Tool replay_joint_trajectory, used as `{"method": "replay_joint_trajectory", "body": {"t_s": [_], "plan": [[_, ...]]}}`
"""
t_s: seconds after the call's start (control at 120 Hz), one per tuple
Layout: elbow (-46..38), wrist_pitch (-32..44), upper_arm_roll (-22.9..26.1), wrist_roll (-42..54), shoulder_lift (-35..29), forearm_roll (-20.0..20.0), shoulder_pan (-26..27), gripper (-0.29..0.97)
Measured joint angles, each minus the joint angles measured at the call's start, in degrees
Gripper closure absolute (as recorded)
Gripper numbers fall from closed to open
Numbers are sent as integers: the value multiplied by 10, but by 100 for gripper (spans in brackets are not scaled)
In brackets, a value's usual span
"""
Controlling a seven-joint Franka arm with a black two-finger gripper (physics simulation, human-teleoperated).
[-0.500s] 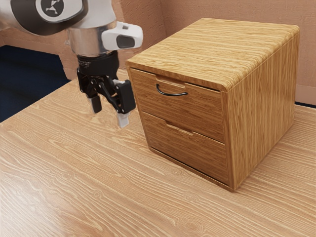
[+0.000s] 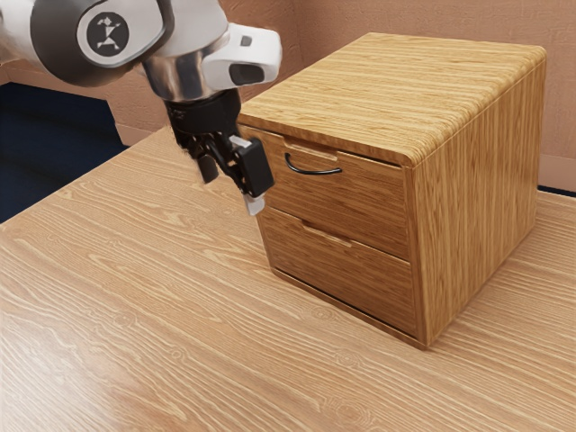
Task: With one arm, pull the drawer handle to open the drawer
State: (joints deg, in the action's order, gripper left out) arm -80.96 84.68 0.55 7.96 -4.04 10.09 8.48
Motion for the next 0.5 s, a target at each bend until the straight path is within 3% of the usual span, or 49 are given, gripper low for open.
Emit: {"method": "replay_joint_trajectory", "body": {"t_s": [0.167,0.267,0.408,0.5], "plan": [[-76,56,-10,123,-50,20,-39,0],[-151,126,27,195,-93,39,-35,0],[-176,227,17,284,-88,61,-37,0],[-180,273,13,345,-74,44,-37,0]]}}
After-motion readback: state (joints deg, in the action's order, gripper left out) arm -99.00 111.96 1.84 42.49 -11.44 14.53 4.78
